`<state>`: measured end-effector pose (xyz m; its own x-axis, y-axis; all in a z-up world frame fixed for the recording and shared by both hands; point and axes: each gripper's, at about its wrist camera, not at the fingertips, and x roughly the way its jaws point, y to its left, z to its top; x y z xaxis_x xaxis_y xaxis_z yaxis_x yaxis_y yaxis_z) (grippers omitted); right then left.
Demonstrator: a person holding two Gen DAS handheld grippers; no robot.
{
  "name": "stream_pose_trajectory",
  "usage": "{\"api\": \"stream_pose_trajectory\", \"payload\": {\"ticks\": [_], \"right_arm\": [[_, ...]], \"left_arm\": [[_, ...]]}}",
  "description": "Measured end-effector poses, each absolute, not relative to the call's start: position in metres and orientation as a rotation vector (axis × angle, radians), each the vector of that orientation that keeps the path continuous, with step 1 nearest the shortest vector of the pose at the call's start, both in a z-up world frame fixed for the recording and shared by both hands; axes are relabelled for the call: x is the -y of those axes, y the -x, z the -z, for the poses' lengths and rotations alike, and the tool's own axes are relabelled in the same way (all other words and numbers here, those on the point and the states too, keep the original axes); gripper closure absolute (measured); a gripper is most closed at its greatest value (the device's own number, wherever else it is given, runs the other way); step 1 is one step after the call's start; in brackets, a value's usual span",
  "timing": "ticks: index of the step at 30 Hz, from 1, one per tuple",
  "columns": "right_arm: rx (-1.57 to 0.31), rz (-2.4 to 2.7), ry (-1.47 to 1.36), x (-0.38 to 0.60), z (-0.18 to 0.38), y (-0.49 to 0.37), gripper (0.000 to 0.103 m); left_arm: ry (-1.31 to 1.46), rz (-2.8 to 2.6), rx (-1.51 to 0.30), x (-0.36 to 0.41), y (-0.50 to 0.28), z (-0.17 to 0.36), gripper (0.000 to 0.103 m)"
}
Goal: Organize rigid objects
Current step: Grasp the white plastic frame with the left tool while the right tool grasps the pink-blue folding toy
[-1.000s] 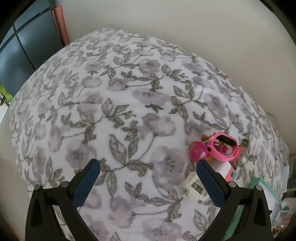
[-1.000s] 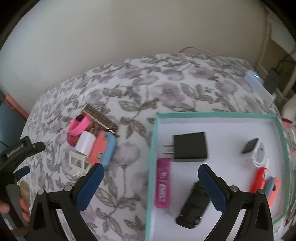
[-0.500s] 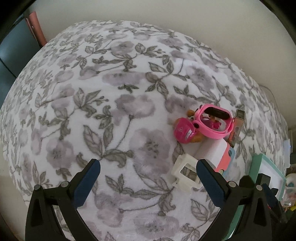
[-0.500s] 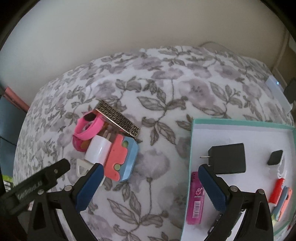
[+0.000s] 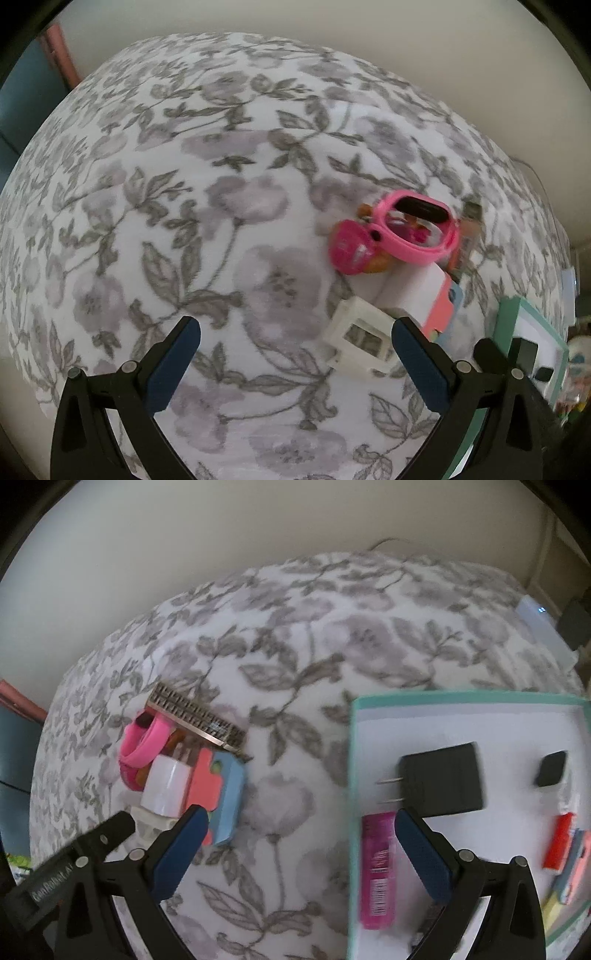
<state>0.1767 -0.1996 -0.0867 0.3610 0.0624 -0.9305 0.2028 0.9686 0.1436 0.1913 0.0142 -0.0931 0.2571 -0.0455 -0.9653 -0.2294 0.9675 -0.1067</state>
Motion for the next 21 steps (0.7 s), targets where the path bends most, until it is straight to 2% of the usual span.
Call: {"api": "stream_pose_trajectory", "payload": {"ticks": [6, 12, 14, 16, 21], "right_arm": [[-1.154, 0.129, -0.278, 0.217, 0.067, -0.173, 0.001], [-1.169, 0.11, -0.285, 0.214, 0.072, -0.175, 0.001], [-1.177, 0.102, -0.286, 0.212, 0.074, -0.176, 0.001], [-1.179, 0.093, -0.289, 0.21, 0.075, -0.176, 0.001], [-1.181, 0.079, -0.281, 0.206, 0.075, -0.176, 0.001]], "left_arm": [[0.23, -0.063, -1.333, 0.0, -0.193, 0.102, 0.0], [0.198, -0.012, -1.347, 0.014, -0.194, 0.108, 0.0], [0.184, -0.005, -1.341, 0.017, -0.194, 0.107, 0.004], [0.176, -0.003, -1.335, 0.02, -0.194, 0.106, 0.019], [0.186, 0.023, -1.333, 0.024, -0.196, 0.108, 0.027]]}}
